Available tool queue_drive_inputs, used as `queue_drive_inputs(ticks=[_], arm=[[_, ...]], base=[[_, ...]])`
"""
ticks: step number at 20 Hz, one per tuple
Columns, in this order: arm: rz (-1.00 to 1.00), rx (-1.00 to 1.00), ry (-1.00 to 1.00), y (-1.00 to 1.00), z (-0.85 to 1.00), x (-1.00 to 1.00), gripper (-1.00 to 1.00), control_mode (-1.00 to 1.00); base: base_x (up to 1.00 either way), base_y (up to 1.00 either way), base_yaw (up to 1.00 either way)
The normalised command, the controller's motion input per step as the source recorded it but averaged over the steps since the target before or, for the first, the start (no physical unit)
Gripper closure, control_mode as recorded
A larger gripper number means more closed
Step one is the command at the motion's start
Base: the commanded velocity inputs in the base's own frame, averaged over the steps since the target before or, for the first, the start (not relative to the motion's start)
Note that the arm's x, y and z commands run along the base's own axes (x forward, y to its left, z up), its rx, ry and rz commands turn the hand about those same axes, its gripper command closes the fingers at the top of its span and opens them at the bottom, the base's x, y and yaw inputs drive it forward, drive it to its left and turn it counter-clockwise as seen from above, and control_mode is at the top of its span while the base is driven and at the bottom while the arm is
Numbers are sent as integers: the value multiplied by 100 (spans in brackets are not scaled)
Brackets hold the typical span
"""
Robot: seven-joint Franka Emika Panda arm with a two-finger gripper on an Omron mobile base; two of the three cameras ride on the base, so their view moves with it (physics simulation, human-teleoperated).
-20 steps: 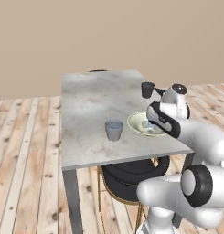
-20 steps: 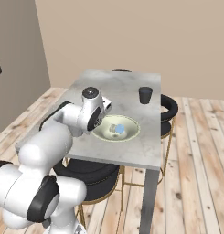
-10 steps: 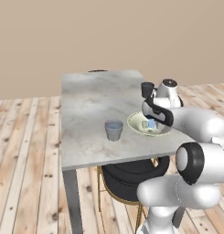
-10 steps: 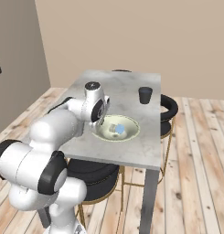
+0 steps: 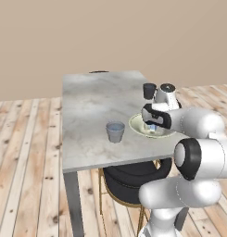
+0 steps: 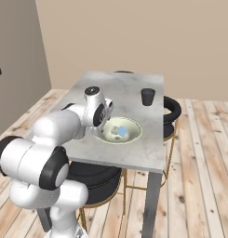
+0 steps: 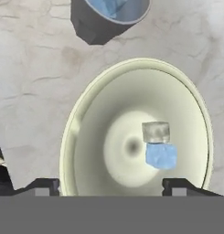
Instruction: There are four ice cubes in the ice bowl. Place two ice cubes in each glass of water.
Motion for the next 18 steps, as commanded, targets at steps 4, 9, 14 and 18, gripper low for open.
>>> queue_drive_inputs(ticks=[4,9,14,18], arm=[[-5,-3,0,25,-20,41,-100,-100],[0,-6,0,7,-1,38,-100,-100],[0,-9,0,0,-5,29,-100,-100],[0,-4,0,-1,-21,29,-100,-100]], base=[[0,0,0],[0,0,0],[0,0,0],[0,0,0]])
